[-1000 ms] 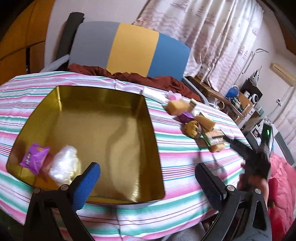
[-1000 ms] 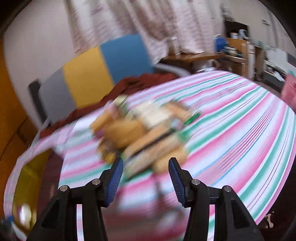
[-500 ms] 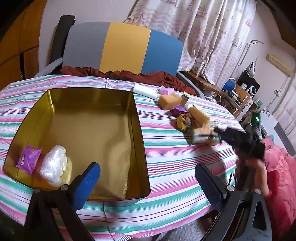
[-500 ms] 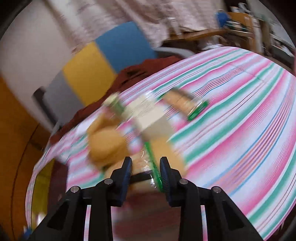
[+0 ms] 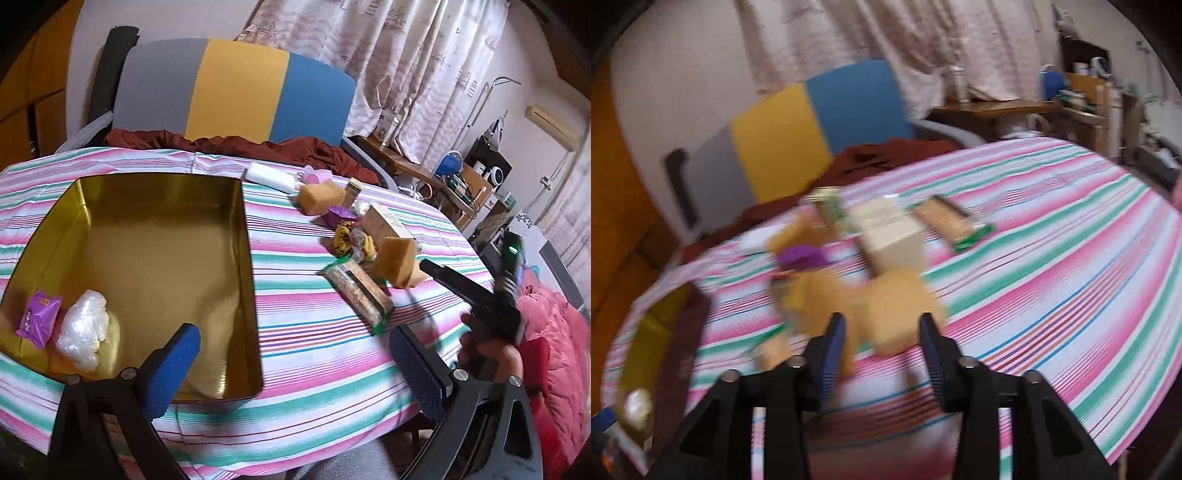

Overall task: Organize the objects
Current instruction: 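Return the right tool to the pile and grasp a yellow sponge, then grasp the cracker packet with green ends with the left tool, then place the cracker packet in the tray with the left tool while the right tool drops the sponge there, then move the right tool back to the pile and grasp another yellow sponge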

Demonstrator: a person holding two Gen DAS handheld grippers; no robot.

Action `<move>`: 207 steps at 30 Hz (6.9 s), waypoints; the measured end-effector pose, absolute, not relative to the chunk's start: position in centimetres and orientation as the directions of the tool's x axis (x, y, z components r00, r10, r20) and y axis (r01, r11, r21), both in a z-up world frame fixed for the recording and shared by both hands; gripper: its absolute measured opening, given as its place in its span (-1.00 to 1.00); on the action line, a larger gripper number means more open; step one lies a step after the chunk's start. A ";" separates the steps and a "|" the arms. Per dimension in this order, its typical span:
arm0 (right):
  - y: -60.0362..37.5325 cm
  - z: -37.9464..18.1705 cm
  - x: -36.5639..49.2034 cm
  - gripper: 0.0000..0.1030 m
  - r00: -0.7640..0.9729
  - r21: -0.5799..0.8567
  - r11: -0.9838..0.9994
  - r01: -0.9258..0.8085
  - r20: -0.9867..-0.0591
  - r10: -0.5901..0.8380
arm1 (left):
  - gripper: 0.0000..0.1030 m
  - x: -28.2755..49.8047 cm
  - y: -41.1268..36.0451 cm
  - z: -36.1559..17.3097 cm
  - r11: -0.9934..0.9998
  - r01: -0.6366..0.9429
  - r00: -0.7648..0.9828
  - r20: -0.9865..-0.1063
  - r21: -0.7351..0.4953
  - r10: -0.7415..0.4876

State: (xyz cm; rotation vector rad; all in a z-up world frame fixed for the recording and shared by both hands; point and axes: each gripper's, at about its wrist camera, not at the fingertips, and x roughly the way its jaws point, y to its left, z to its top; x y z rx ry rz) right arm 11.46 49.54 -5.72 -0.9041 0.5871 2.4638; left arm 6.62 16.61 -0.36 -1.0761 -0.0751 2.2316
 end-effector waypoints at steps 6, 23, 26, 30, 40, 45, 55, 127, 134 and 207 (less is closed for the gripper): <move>52.8 -7.1 10.3 -0.06 -0.625 0.206 -0.777 -0.595 -0.726 0.287 | 1.00 7.2 17.9 -0.5 -0.777 -0.550 -0.432 -0.691 -0.307 0.579; 50.6 -9.1 8.8 0.09 -0.639 0.112 -0.814 -0.569 -0.684 0.353 | 1.00 6.7 24.5 -1.0 -0.748 -0.583 -0.354 -0.730 -0.316 0.584; 51.4 -8.8 10.4 0.09 -0.635 0.149 -0.757 -0.636 -0.658 0.404 | 1.00 5.7 26.5 -1.9 -0.767 -0.549 -0.333 -0.756 -0.331 0.564; 52.8 -9.1 12.1 0.09 -0.630 0.221 -0.682 -0.697 -0.643 0.435 | 1.00 4.5 29.9 -3.2 -0.810 -0.507 -0.341 -0.795 -0.294 0.502; 53.4 -9.4 12.5 0.09 -0.645 0.253 -0.671 -0.697 -0.631 0.431 | 0.50 2.1 36.5 -7.0 -0.831 -0.511 -0.335 -0.840 -0.220 0.428; 53.4 -9.5 12.7 0.09 -0.656 0.271 -0.669 -0.693 -0.623 0.427 | 0.44 1.8 36.9 -8.6 -0.832 -0.534 -0.390 -0.829 -0.152 0.401; 53.5 -9.6 12.8 0.09 -0.664 0.281 -0.668 -0.689 -0.615 0.426 | 0.12 2.8 34.4 -8.6 -0.795 -0.593 -0.412 -0.799 -0.129 0.438; 28.5 0.6 12.2 0.08 -0.897 0.266 -0.949 -0.169 -0.441 0.036 | 0.64 0.9 6.0 -3.6 -0.913 -0.312 -0.594 -0.696 -0.262 0.402; 24.8 -1.4 9.9 0.08 -0.836 0.207 -0.975 -0.083 -0.547 -0.045 | 0.97 0.9 1.9 -1.1 -0.961 -0.124 -0.734 -0.629 -0.248 0.257; 49.1 -6.1 11.6 0.44 -0.684 0.257 -0.768 -0.587 -0.665 0.300 | 1.00 5.8 13.6 -1.5 -0.888 -0.395 -0.561 -0.703 -0.236 0.437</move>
